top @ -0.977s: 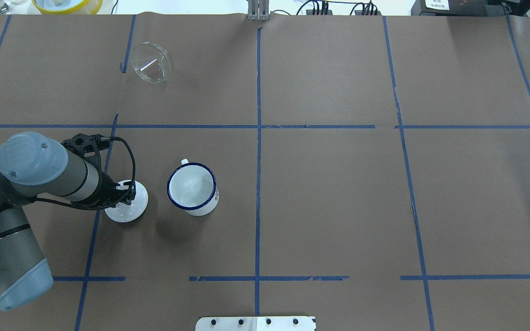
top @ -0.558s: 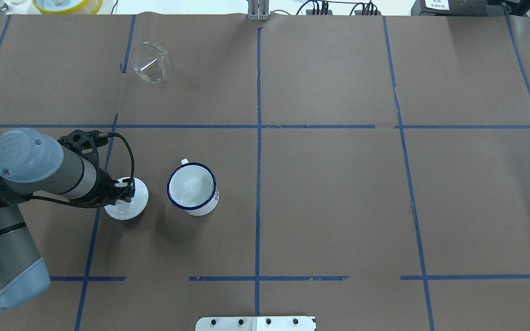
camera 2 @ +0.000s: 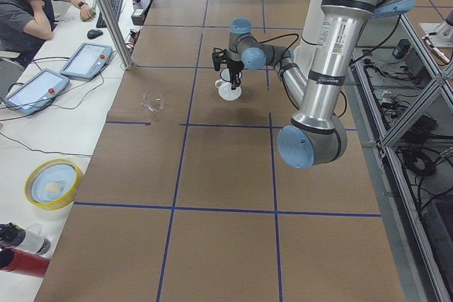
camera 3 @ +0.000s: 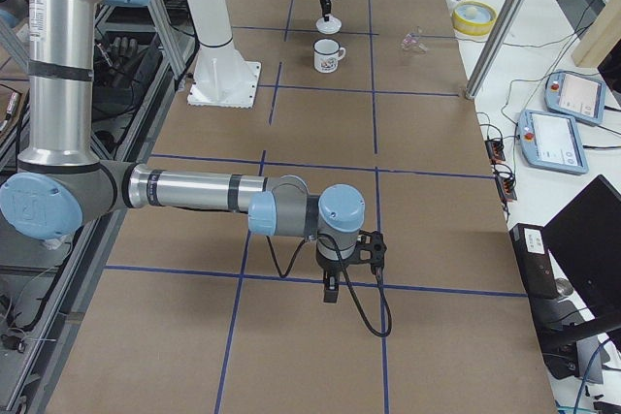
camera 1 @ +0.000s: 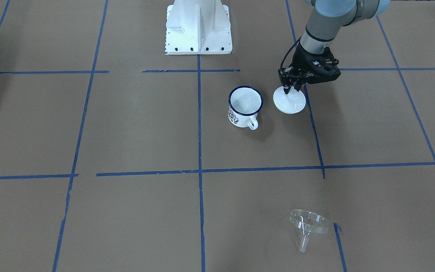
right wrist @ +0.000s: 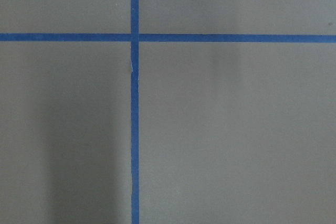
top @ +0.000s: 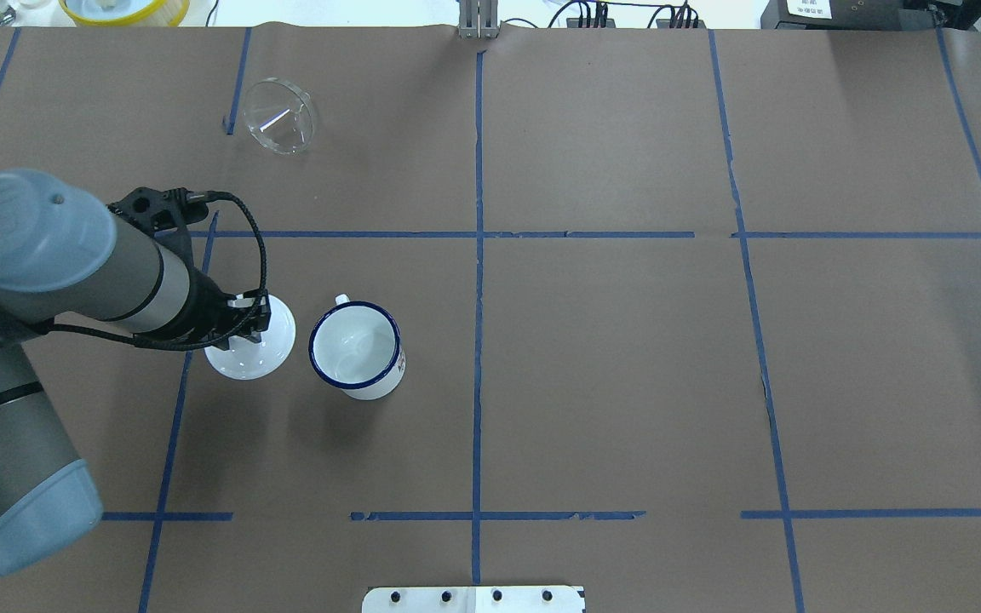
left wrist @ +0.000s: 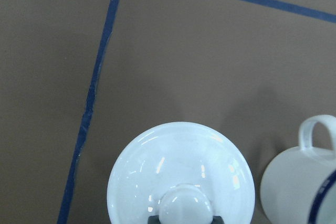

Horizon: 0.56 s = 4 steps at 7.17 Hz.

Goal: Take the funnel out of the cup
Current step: 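Lift the lid and carry it over the mug with the left gripper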

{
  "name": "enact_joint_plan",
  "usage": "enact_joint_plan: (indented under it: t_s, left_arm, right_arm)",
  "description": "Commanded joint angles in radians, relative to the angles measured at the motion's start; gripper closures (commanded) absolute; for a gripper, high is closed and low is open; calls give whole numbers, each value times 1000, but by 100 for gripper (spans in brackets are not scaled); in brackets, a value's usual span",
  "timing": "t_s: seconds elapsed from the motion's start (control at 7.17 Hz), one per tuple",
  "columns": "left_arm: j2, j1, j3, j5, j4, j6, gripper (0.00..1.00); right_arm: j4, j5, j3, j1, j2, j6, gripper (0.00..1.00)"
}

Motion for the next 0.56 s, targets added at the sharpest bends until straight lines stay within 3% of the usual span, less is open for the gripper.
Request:
enact_joint_plan:
  t_s: [0.0, 0.28, 0.42]
  left_arm:
    - [-251, 4, 21, -2, 252, -55, 100]
    - [-347, 6, 171, -2, 248, -92, 100]
    - [-343, 7, 190, -2, 236, -92, 100]
  right_arm:
    - [0, 0, 0, 0, 0, 0, 0]
    - [0, 0, 0, 0, 0, 0, 0]
    - [0, 0, 0, 0, 0, 0, 0]
